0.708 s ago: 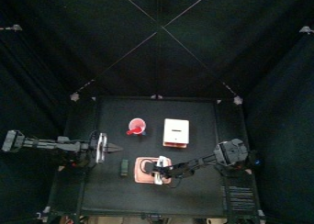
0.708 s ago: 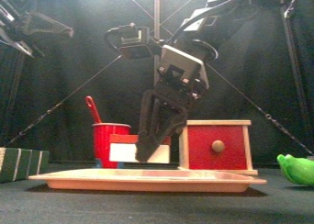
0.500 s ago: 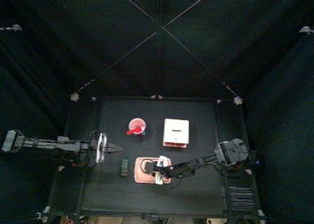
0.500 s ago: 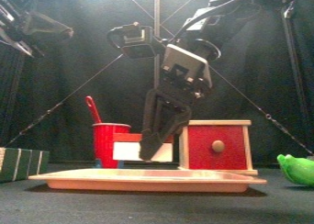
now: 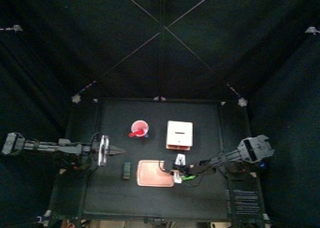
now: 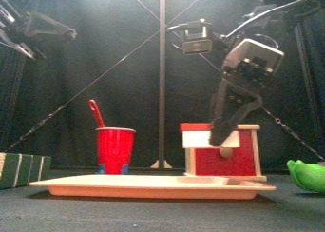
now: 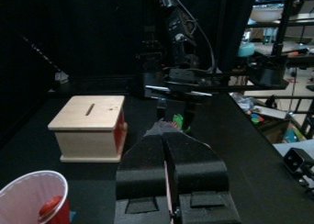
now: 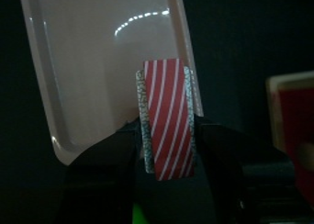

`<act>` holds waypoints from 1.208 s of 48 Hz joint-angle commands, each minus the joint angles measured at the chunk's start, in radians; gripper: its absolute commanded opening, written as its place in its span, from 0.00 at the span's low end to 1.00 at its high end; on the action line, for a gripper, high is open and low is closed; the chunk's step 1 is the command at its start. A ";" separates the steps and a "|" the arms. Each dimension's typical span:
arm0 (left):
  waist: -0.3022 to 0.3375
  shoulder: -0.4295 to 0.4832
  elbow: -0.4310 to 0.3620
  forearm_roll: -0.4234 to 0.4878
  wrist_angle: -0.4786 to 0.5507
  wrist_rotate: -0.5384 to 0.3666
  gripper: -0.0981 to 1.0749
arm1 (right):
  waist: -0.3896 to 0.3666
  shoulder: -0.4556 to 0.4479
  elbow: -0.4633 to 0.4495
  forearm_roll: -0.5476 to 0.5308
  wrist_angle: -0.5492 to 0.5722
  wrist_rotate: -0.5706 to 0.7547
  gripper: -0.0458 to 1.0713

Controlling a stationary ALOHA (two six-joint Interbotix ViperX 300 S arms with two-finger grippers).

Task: Place salmon sushi above peas

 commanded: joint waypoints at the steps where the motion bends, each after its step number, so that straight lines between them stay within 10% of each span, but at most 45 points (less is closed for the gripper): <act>1: 0.005 0.006 -0.014 0.000 -0.009 0.000 0.06 | 0.002 -0.089 0.051 -0.002 0.002 0.003 0.59; 36: 0.008 0.006 -0.012 0.002 -0.009 0.002 0.06 | -0.005 -0.146 0.241 0.083 0.044 0.012 0.63; 58: 0.011 0.006 -0.011 0.002 -0.009 0.002 0.06 | -0.005 -0.144 0.250 0.081 0.034 0.009 0.92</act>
